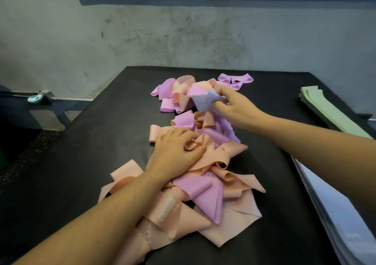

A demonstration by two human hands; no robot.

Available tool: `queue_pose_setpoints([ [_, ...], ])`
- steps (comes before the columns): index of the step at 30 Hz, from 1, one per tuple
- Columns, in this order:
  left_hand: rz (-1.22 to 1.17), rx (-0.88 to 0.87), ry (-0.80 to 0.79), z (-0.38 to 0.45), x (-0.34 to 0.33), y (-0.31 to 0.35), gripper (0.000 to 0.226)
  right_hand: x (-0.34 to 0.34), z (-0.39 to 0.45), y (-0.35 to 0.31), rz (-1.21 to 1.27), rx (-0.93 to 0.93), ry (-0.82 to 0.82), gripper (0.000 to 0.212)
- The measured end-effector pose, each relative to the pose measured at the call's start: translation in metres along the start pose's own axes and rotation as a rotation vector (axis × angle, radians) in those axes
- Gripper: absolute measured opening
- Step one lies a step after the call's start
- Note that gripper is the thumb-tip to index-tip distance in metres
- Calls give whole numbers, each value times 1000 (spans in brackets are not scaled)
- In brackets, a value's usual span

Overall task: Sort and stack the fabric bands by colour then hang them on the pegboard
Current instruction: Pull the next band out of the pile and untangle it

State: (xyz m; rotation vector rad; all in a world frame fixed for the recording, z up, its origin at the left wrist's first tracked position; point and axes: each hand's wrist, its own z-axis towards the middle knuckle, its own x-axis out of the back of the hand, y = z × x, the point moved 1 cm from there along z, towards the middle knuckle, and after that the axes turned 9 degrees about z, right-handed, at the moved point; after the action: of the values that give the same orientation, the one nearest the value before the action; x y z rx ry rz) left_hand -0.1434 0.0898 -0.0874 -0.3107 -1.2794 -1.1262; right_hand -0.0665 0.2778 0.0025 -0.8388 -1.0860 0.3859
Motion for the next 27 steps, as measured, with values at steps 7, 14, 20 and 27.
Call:
queue_pose_setpoints([
  [7,14,-13,7,-2,3,3,45,31,-25,-9,610,-260,111,7],
  [14,-34,-83,81,-5,4,3,32,49,-48,-18,695,-429,179,21],
  [20,-52,-131,101,-7,11,9,38,54,-74,-18,617,-630,-64,34],
  [27,176,-103,25,-5,25,18,59,48,-98,-12,91,-638,-290,42],
])
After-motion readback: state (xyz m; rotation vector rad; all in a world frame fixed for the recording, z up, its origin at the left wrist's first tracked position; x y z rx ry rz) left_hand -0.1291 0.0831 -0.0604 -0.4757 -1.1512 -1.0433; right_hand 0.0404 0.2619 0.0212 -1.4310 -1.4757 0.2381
